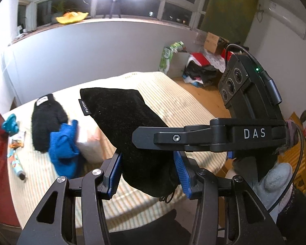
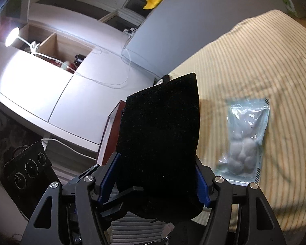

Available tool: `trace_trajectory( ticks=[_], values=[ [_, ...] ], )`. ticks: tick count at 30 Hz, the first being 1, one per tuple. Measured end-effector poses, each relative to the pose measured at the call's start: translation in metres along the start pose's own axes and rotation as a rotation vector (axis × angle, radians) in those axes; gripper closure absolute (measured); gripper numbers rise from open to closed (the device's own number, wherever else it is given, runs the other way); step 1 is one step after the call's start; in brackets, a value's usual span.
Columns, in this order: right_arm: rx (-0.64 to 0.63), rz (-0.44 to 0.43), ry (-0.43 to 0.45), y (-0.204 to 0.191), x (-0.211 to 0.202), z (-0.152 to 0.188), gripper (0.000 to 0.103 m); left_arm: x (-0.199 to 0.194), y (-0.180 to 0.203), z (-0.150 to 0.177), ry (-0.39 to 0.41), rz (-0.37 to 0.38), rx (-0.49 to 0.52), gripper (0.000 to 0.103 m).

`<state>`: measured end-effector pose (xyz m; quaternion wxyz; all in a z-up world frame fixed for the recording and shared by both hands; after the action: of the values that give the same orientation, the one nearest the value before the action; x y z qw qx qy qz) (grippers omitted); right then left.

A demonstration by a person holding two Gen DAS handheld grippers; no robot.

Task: Organize soft objects
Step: 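Carry the black pouch with the right tool into the shoebox and release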

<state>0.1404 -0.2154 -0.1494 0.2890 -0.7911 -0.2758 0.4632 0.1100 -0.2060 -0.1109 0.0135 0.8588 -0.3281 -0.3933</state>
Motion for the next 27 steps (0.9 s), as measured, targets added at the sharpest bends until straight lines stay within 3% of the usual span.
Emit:
trace_trajectory(
  ticks=[8, 14, 27],
  values=[
    [-0.163, 0.046, -0.038, -0.067, 0.035, -0.010, 0.040, -0.048, -0.049, -0.006, 0.089, -0.059, -0.082, 0.057],
    [-0.291, 0.029, -0.090, -0.134, 0.080, -0.010, 0.040, -0.102, -0.109, -0.004, 0.176, -0.134, -0.170, 0.057],
    [-0.510, -0.013, -0.214, -0.255, 0.188, 0.034, 0.040, -0.191, -0.217, 0.033, 0.279, -0.303, -0.353, 0.057]
  ],
)
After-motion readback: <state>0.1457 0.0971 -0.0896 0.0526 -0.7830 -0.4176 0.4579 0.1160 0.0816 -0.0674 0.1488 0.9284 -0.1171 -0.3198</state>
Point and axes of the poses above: each gripper's, at about its wrist camera, not at the fingertips, and x roughly the way its jaws point, y to its right, z to its underside, the point moved 10 cm from there along x, roughly the way its jaws point, and after that the axes turned 8 degrees about z, right-handed, at the moved point
